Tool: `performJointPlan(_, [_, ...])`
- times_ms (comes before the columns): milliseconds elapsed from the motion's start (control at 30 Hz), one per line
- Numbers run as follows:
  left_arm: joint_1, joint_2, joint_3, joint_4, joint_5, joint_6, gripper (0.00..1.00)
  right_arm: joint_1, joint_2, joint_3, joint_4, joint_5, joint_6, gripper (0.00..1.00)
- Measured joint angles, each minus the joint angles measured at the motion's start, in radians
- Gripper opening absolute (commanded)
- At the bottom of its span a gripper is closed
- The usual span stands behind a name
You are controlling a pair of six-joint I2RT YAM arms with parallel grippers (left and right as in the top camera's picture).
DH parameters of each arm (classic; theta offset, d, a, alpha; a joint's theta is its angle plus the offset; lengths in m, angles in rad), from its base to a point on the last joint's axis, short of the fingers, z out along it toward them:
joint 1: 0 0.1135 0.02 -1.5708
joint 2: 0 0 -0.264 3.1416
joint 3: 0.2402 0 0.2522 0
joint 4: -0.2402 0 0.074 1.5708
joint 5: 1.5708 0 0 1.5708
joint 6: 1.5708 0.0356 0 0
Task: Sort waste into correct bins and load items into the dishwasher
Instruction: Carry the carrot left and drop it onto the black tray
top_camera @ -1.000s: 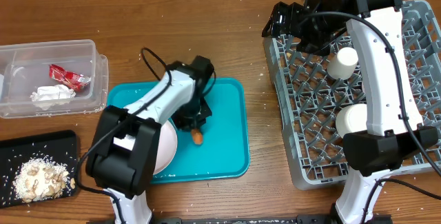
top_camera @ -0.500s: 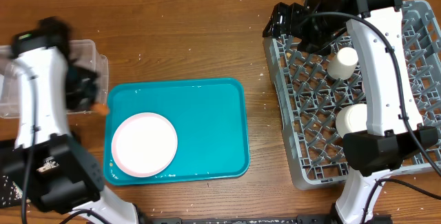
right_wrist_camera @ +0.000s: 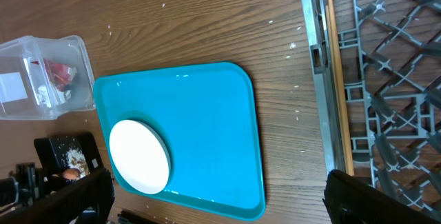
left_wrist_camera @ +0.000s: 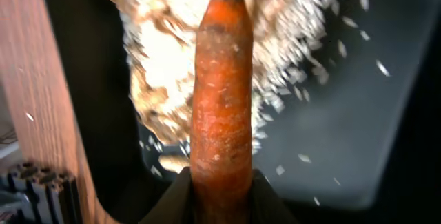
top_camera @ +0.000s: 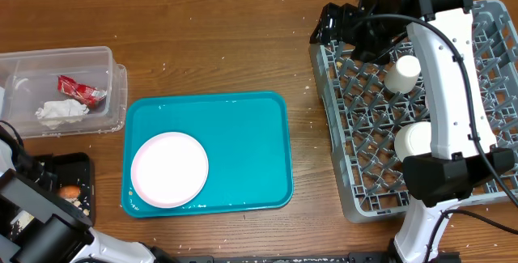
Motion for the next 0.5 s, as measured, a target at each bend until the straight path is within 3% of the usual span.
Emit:
performJointPlan(100, [0.008, 0.000, -0.010, 0.018, -0.042, 0.008, 0.30, 0.000, 0.000, 0.000, 0.000, 0.000, 0.000, 1.00])
performJointPlan(167, [0.008, 0.000, -0.010, 0.023, -0.060, 0.021, 0.54, 0.000, 0.000, 0.000, -0.001, 0.000, 0.001, 1.00])
performJointPlan(200, [0.008, 0.000, -0.010, 0.023, -0.066, 0.022, 0.56, 0.000, 0.000, 0.000, 0.000, 0.000, 0.001, 1.00])
performJointPlan(433, [0.008, 0.000, -0.009, 0.004, -0.071, 0.076, 0.55, 0.000, 0.000, 0.000, -0.001, 0.000, 0.011, 1.00])
performJointPlan(500, [0.008, 0.000, 0.004, -0.036, -0.025, 0.116, 0.49, 0.000, 0.000, 0.000, 0.000, 0.000, 0.012, 1.00])
